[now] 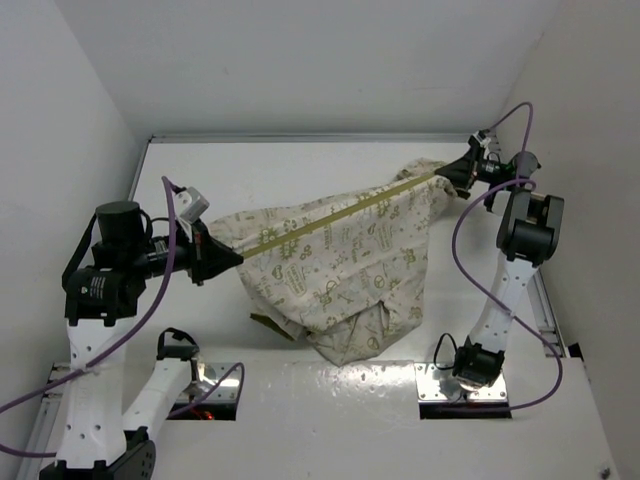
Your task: Zip up the jacket
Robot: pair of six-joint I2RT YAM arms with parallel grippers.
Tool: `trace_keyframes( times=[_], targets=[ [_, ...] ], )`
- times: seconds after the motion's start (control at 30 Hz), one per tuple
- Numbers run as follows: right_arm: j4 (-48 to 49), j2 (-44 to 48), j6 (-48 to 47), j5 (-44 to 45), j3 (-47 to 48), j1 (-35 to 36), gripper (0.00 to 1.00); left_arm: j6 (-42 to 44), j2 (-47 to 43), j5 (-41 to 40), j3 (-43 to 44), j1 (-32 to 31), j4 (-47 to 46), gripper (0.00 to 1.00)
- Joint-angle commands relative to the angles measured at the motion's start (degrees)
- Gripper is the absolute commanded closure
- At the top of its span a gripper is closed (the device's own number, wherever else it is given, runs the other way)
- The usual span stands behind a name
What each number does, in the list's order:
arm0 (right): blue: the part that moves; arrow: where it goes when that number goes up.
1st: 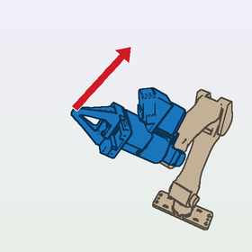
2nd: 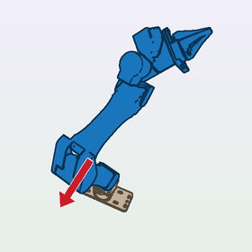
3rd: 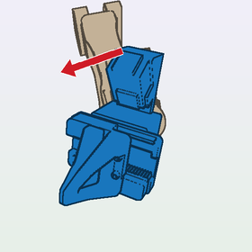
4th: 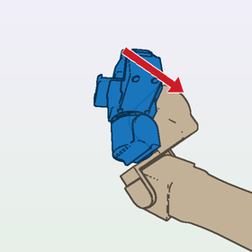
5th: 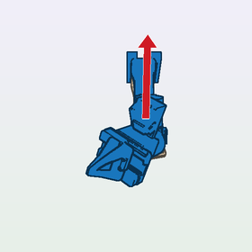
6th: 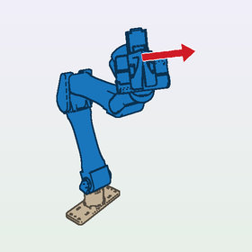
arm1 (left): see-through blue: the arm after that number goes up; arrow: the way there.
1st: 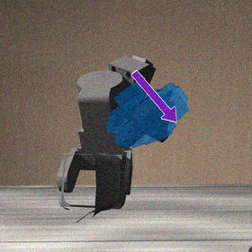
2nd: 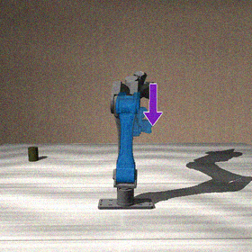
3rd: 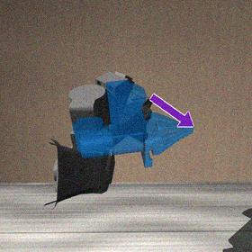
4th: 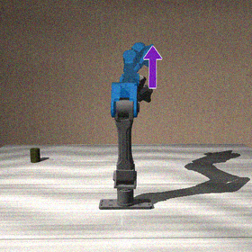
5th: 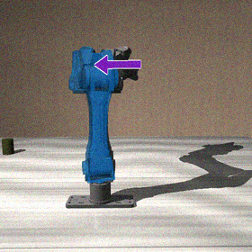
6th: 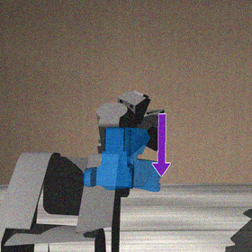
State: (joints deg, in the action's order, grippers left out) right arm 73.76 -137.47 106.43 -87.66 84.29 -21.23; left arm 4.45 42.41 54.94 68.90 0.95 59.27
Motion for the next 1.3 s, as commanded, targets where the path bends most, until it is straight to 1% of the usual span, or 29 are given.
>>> trace_keyframes(
  times=[0.0,0.13,0.17,0.27,0.43,0.5,0.53,0.57,0.6,0.63,0.67,0.7,0.73,0.77,0.8,0.83,0.87,0.9,0.93,0.97,1.03,1.1,1.13,1.17,1.2,1.27],
  targets=[
    [9.04,-3.68,-0.18,-6.91,6.13,-10.75,1.00,-1.63,-2.16,-0.35,4.75,1.33,5.77,1.00],
    [9.12,-4.91,1.32,-7.70,8.69,-14.01,1.00,-3.31,-2.16,-2.99,4.75,1.86,4.20,1.00],
    [9.04,-5.87,1.67,-8.05,10.96,-14.45,1.00,-3.91,-2.16,-3.69,4.75,1.86,4.19,1.00],
    [9.12,-6.84,2.99,-8.23,13.52,-16.56,1.00,-4.70,-2.16,-5.10,4.14,2.39,3.67,1.00],
    [9.13,-6.06,3.17,-8.41,12.39,-17.70,1.00,-5.24,-1.63,-5.81,3.00,2.39,2.43,1.00],
    [9.21,-4.13,1.86,-8.32,8.81,-17.35,0.90,-5.24,-1.11,-5.28,2.99,2.39,0.95,1.00],
    [9.13,-2.90,1.33,-8.49,7.48,-16.74,0.86,-6.89,-1.10,-5.98,2.21,2.39,0.42,0.75],
    [9.12,0.68,-0.68,-8.41,2.25,-16.21,0.76,-7.52,-0.58,-6.59,1.50,2.39,-0.98,0.53],
    [9.12,1.84,-1.40,-8.41,0.45,-15.95,0.72,-7.52,-0.58,-6.60,1.50,2.39,-1.60,0.38],
    [9.21,3.16,-1.66,-8.49,-1.13,-14.90,0.68,-8.31,-0.06,-6.60,0.97,2.39,-2.39,0.28],
    [9.21,6.57,-2.62,-8.50,-2.63,-13.76,0.64,-9.97,-0.05,-7.12,0.10,2.39,-3.44,0.01],
    [9.21,7.64,-2.98,-8.41,-5.95,-13.14,0.62,-9.98,-0.05,-7.12,0.09,2.39,-5.19,0.01],
    [9.21,8.52,-3.33,-8.41,-6.85,-11.74,0.59,-10.68,1.34,-7.12,-0.43,2.39,-6.17,0.01],
    [9.21,11.32,-3.42,-8.58,-8.08,-10.33,0.54,-11.65,2.14,-7.12,-0.44,2.39,-7.22,0.01],
    [9.30,12.13,-3.60,-8.41,-9.05,-8.67,0.53,-12.35,3.10,-7.82,-0.44,2.39,-9.76,0.01],
    [9.21,13.09,-3.86,-8.32,-10.01,-7.78,0.50,-12.36,4.25,-10.61,0.26,2.39,-10.30,0.01],
    [9.30,16.15,-3.95,-8.32,-10.37,-5.42,0.45,-12.36,7.74,-12.90,2.88,2.39,-10.31,0.01],
    [9.13,17.14,-3.95,-8.23,-11.07,-4.61,0.43,-11.57,9.77,-17.97,4.38,2.39,-10.31,0.01],
    [9.12,18.97,-3.86,-8.23,-11.77,-3.91,0.41,-11.57,11.88,-20.55,5.88,2.39,-10.31,0.01],
    [9.30,20.82,-3.95,-8.14,-11.96,-1.64,0.39,-11.04,16.17,-22.40,8.68,2.39,-9.44,0.01],
    [9.21,23.11,-3.42,-8.23,-12.92,-0.13,0.33,-8.50,20.50,-27.05,13.16,1.60,-7.68,0.01],
    [9.21,26.19,-3.51,-8.32,-13.36,2.50,0.27,-7.36,25.32,-28.65,15.11,-0.42,-7.06,0.01],
    [9.21,26.81,-3.34,-8.32,-13.54,3.73,0.27,-8.04,26.48,-33.36,15.90,-1.38,-7.06,0.01],
    [9.30,27.95,-2.29,-8.32,-13.37,4.35,0.25,-8.57,27.19,-34.19,15.91,-2.09,-8.10,0.01],
    [9.39,28.04,-1.24,-8.41,-12.75,5.32,0.20,-8.58,27.20,-34.20,15.91,-2.09,-8.72,0.01],
    [9.47,28.83,3.40,-8.23,-10.48,6.73,0.18,-8.05,27.81,-36.21,15.91,-2.88,-10.21,0.01]
  ],
)
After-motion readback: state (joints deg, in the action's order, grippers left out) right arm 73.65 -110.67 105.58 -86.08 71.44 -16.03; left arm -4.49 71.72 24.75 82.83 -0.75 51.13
